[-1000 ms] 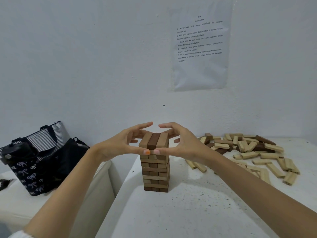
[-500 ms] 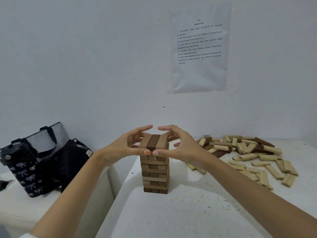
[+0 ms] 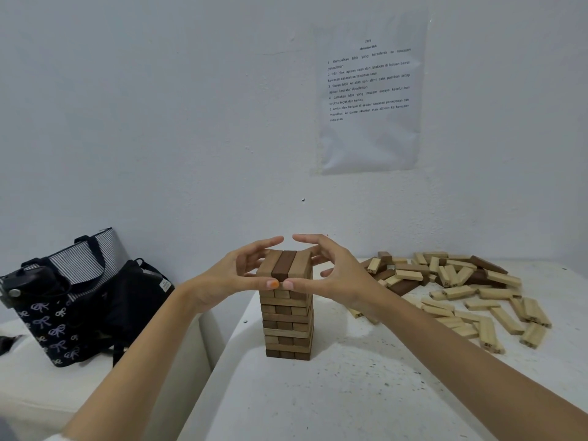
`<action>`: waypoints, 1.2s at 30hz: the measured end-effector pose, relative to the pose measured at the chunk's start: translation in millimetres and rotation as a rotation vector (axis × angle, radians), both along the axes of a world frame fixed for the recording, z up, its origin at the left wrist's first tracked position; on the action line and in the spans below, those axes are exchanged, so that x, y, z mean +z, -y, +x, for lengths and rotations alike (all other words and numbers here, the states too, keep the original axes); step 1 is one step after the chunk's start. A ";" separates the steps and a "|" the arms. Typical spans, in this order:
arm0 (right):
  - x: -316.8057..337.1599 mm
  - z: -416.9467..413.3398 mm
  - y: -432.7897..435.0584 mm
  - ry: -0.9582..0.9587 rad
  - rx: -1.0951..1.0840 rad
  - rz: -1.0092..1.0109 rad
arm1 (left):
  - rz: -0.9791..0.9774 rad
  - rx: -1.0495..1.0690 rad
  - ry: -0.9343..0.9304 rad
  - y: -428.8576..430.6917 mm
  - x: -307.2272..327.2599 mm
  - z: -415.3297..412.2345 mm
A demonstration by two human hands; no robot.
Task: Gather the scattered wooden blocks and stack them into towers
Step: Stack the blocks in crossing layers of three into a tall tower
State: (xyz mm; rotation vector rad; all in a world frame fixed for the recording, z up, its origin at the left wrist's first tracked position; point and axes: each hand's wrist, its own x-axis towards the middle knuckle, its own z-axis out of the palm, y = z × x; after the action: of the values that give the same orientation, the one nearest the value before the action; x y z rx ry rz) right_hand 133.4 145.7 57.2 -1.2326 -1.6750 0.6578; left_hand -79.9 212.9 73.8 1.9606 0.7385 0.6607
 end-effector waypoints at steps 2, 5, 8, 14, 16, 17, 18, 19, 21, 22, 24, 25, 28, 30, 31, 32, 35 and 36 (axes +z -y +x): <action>0.2 -0.7 1.2 -0.007 0.007 -0.014 | 0.000 -0.002 -0.005 -0.1 -0.6 -0.6; 1.7 -1.4 5.0 -0.039 0.027 -0.054 | 0.018 0.010 -0.004 1.5 -0.6 -1.3; 8.6 0.1 11.0 -0.070 0.036 -0.054 | 0.038 0.074 0.060 8.2 3.7 -2.4; 36.9 8.7 31.4 -0.115 -0.010 0.018 | 0.180 0.243 0.114 24.0 27.8 0.0; 44.8 13.4 40.1 -0.124 -0.027 0.043 | 0.199 0.272 0.151 33.4 40.6 3.9; 48.5 16.1 44.6 -0.134 -0.039 0.053 | 0.203 0.278 0.161 39.1 47.4 6.5; 52.1 19.0 48.9 -0.152 -0.051 0.059 | 0.201 0.282 0.171 44.6 53.5 9.3; 55.7 22.6 53.7 -0.177 -0.061 0.058 | 0.194 0.285 0.185 50.4 59.1 12.7; 63.7 30.8 64.0 -0.209 -0.083 0.040 | 0.188 0.289 0.212 62.6 69.0 21.8; 67.8 36.0 69.7 -0.214 -0.096 0.031 | 0.190 0.285 0.220 69.0 73.3 27.8; 75.5 47.9 81.7 -0.221 -0.114 0.020 | 0.200 0.266 0.225 82.9 80.4 42.4; 78.8 54.6 87.7 -0.219 -0.121 0.020 | 0.207 0.251 0.224 89.6 83.1 50.5; 85.0 77.2 102.8 -0.185 -0.148 0.018 | 0.217 0.204 0.232 106.3 87.8 77.0; 85.6 93.9 110.6 -0.159 -0.173 0.011 | 0.217 0.172 0.237 113.9 87.5 96.2; 84.6 102.5 113.9 -0.150 -0.186 0.002 | 0.211 0.157 0.234 116.5 86.3 106.0; 82.6 111.0 116.8 -0.143 -0.197 -0.011 | 0.200 0.141 0.228 118.2 84.1 115.8; 71.3 134.7 122.6 -0.131 -0.236 -0.064 | 0.145 0.096 0.196 117.8 73.5 144.2; 66.1 142.2 123.0 -0.133 -0.254 -0.082 | 0.121 0.087 0.188 115.2 68.7 153.2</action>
State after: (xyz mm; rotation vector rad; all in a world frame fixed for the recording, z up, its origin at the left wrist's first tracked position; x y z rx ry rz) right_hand 275.6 22.7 123.3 -1.4001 -1.3665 0.6416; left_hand 73.3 97.7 142.5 1.9506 0.6835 0.9473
